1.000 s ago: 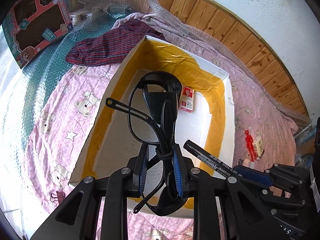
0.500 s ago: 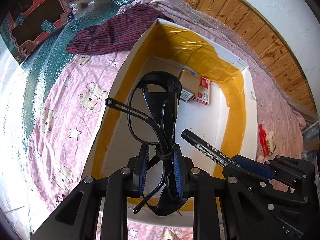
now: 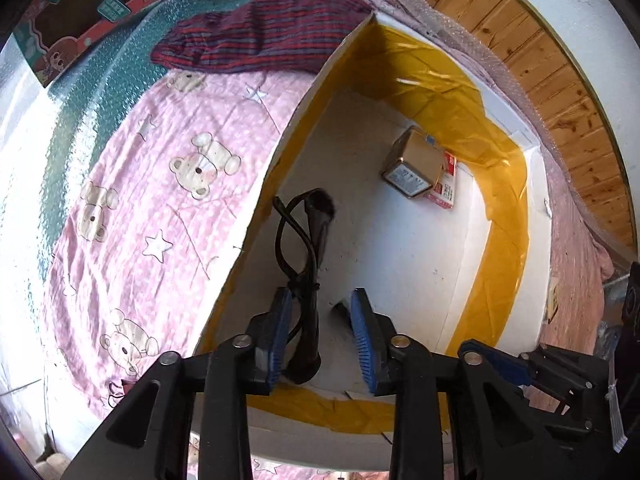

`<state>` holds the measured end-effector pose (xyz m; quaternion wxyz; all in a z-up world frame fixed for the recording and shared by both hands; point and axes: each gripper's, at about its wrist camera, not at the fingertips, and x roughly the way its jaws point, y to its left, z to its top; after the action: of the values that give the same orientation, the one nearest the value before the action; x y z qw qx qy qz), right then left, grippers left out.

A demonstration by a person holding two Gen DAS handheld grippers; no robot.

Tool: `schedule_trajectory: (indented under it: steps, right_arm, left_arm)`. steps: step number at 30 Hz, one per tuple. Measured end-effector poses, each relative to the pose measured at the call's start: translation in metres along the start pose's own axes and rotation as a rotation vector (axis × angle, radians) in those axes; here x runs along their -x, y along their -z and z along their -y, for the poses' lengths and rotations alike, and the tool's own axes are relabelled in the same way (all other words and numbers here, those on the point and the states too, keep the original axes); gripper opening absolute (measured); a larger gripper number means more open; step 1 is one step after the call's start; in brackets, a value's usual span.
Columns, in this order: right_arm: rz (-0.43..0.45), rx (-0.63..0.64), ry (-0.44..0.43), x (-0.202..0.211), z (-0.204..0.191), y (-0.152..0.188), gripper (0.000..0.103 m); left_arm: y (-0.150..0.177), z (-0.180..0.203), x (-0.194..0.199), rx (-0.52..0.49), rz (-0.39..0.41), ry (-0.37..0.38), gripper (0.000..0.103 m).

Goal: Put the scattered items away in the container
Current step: 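Open both tools to drop the glasses and marker into the white box, then withdraw both tools from the box toward the remaining items, then move both tools down toward the pink object and white plug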

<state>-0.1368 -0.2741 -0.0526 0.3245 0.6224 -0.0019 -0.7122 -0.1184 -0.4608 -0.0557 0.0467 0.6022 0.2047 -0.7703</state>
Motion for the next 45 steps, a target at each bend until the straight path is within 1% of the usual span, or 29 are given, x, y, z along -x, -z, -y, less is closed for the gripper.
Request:
schedule_trajectory:
  steps: [6, 12, 17, 26, 29, 37, 45]
  right_arm:
    - [0.050, -0.059, -0.017, 0.026, 0.015, 0.021, 0.023]
    - [0.096, -0.110, -0.045, 0.046, 0.022, 0.046, 0.023]
    - [0.130, -0.143, -0.046, 0.061, 0.029, 0.064, 0.023]
    - [0.188, -0.215, -0.045, 0.087, 0.049, 0.109, 0.023]
    - [0.214, -0.259, -0.039, 0.098, 0.063, 0.125, 0.023]
    - [0.253, -0.400, -0.037, 0.113, 0.104, 0.172, 0.023]
    - [0.297, -0.487, -0.026, 0.131, 0.137, 0.202, 0.023]
  left_arm:
    - [-0.002, -0.002, 0.016, 0.041, 0.035, 0.014, 0.038]
    - [0.006, 0.011, 0.032, 0.016, 0.061, 0.033, 0.038]
    - [0.021, 0.035, 0.041, -0.042, 0.062, 0.057, 0.038]
    - [0.053, 0.092, 0.054, -0.176, 0.063, 0.085, 0.038]
    - [0.064, 0.112, 0.055, -0.212, 0.048, 0.105, 0.039]
    - [0.097, 0.171, 0.046, -0.339, -0.004, 0.118, 0.040]
    - [0.120, 0.219, 0.033, -0.430, -0.053, 0.128, 0.040]
